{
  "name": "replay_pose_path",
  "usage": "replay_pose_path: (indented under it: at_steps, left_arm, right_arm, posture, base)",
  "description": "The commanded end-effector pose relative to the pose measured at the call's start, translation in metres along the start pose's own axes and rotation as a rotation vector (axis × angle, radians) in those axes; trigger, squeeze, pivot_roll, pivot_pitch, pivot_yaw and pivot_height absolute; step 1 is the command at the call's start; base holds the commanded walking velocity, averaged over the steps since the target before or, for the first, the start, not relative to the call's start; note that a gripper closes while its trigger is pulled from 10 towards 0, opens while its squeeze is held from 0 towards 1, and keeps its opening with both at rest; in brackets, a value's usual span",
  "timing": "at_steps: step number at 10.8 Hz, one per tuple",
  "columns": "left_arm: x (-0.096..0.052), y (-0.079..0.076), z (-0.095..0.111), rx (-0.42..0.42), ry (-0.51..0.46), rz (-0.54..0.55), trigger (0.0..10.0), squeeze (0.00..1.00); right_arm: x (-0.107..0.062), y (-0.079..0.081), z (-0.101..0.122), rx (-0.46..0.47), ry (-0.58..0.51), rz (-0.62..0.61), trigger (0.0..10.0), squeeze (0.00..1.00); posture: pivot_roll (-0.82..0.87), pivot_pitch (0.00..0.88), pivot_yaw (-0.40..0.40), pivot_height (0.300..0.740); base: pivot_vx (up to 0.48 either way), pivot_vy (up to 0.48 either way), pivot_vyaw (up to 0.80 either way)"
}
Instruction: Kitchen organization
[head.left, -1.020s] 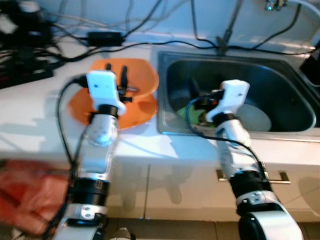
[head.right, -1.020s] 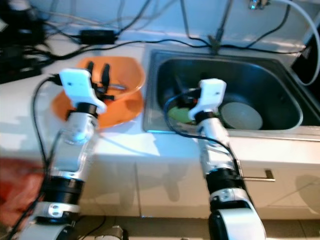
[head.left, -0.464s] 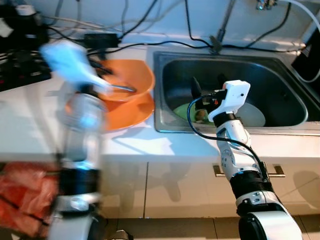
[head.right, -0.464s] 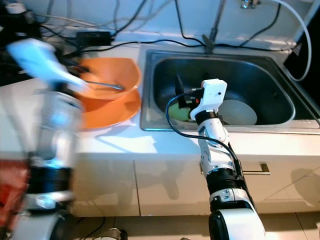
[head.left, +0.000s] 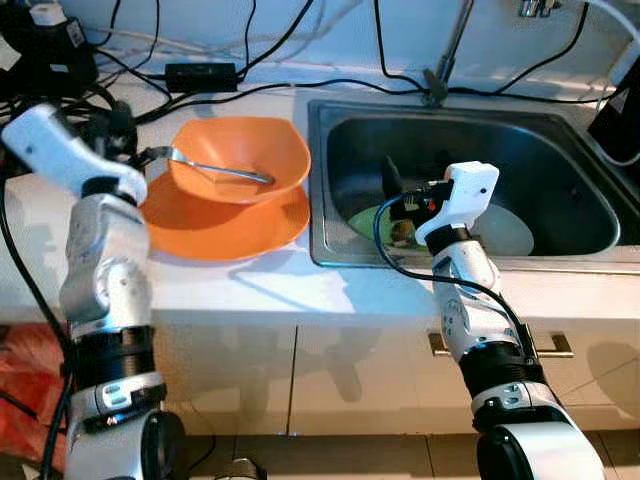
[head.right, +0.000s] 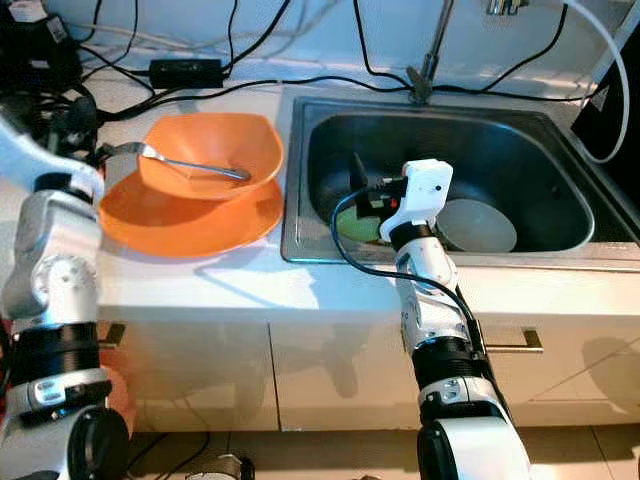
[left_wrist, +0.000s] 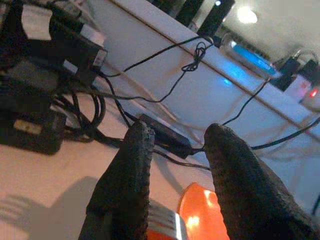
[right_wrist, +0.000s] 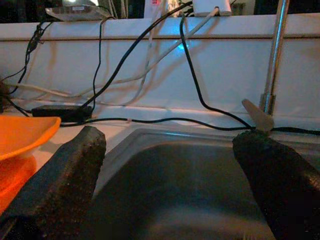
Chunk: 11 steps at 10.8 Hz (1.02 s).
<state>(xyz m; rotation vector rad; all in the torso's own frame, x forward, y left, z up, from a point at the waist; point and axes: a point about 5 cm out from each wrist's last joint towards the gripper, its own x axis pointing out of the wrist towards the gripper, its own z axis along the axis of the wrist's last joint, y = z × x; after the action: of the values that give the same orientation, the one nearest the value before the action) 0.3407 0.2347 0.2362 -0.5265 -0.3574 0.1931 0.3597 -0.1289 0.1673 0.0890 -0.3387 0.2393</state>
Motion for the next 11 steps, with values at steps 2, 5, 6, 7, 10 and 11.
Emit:
replay_pose_path:
  at_steps: [2,5,6,7,10,11]
  left_arm:
    - [-0.016,0.004,0.000,-0.083,-0.007,-0.010,10.0,0.00]
    - [-0.030,0.015,-0.006,-0.124,0.018,0.014,10.0,1.00]
    - [-0.032,0.016,-0.010,-0.140,0.039,0.019,10.0,1.00]
    - [-0.032,0.010,-0.017,-0.150,0.087,0.003,10.0,0.00]
    - [-0.026,0.003,-0.027,-0.188,0.150,-0.010,10.0,0.00]
    - [-0.020,0.000,-0.028,-0.183,0.158,-0.020,10.0,0.00]
  right_arm:
    - [-0.001,-0.003,0.001,0.001,-0.008,-0.007,10.0,0.00]
    - [0.000,0.000,0.000,0.006,-0.001,0.005,10.0,0.00]
    - [0.001,0.000,0.000,0.006,-0.001,0.007,10.0,0.00]
    - [0.001,-0.001,0.000,0.005,-0.001,0.007,10.0,0.00]
    - [0.000,0.000,-0.001,0.005,0.003,0.008,10.0,0.00]
    - [0.000,-0.001,-0.001,0.004,0.003,0.006,10.0,0.00]
  posture:
    - [0.08,0.061,-0.056,0.740]
    - [0.09,0.063,-0.063,0.740]
    - [0.09,0.061,-0.063,0.740]
    - [0.09,0.059,-0.063,0.740]
    - [0.08,0.057,-0.059,0.740]
    - [0.08,0.058,-0.056,0.740]
  base:
    - [0.000,0.000,0.00]
    - [0.000,0.000,0.00]
    - [0.000,0.000,0.00]
    - [0.000,0.000,0.00]
    - [0.000,0.000,0.00]
    - [0.000,0.000,0.00]
